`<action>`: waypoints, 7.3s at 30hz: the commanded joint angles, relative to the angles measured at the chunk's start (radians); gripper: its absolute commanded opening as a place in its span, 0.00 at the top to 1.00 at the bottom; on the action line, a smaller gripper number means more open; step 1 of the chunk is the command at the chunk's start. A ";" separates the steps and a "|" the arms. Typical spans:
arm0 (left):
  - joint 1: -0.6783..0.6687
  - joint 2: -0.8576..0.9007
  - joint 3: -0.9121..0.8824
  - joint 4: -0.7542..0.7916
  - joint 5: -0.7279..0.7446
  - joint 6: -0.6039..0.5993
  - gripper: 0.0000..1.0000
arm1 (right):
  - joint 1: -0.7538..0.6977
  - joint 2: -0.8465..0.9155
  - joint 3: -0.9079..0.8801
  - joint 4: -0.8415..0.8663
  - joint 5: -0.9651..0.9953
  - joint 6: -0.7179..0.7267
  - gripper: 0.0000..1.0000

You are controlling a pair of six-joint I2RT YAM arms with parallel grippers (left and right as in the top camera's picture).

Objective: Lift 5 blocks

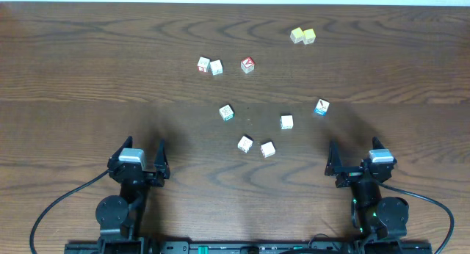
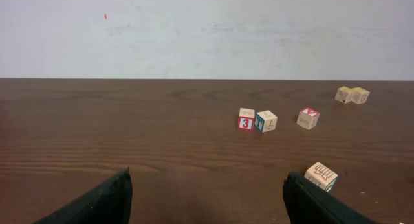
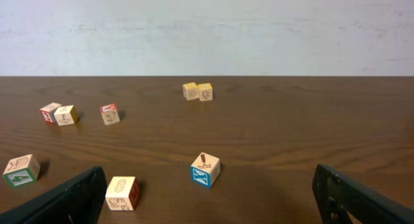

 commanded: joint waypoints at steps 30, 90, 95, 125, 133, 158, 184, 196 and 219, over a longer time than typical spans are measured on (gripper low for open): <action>0.005 -0.006 -0.008 -0.049 0.014 0.006 0.25 | -0.010 -0.006 -0.004 -0.001 0.010 -0.015 0.01; 0.005 0.792 0.919 -0.515 0.718 -0.257 0.25 | -0.010 -0.006 -0.004 -0.001 0.010 -0.015 0.01; -0.012 0.919 0.919 -0.467 0.863 -0.211 0.25 | -0.010 -0.006 -0.004 -0.001 0.010 -0.015 0.01; -0.423 1.649 1.345 -1.004 -0.039 -0.264 0.25 | -0.010 -0.006 -0.004 0.000 0.010 -0.015 0.01; -0.423 1.706 1.345 -0.822 0.046 0.070 0.25 | -0.010 -0.006 -0.004 -0.001 0.010 -0.015 0.01; -0.425 1.934 1.335 -0.594 0.076 0.618 0.25 | -0.010 -0.006 -0.004 0.000 0.010 -0.015 0.01; -0.424 2.065 1.335 -0.557 0.143 0.653 0.41 | -0.010 -0.006 -0.004 -0.001 0.010 -0.015 0.01; -0.424 2.064 1.335 -0.565 0.084 0.550 0.60 | -0.010 -0.006 -0.004 -0.001 0.010 -0.015 0.01; -0.374 2.063 1.335 -0.806 -0.092 -0.028 0.68 | -0.010 -0.006 -0.004 -0.001 0.010 -0.015 0.01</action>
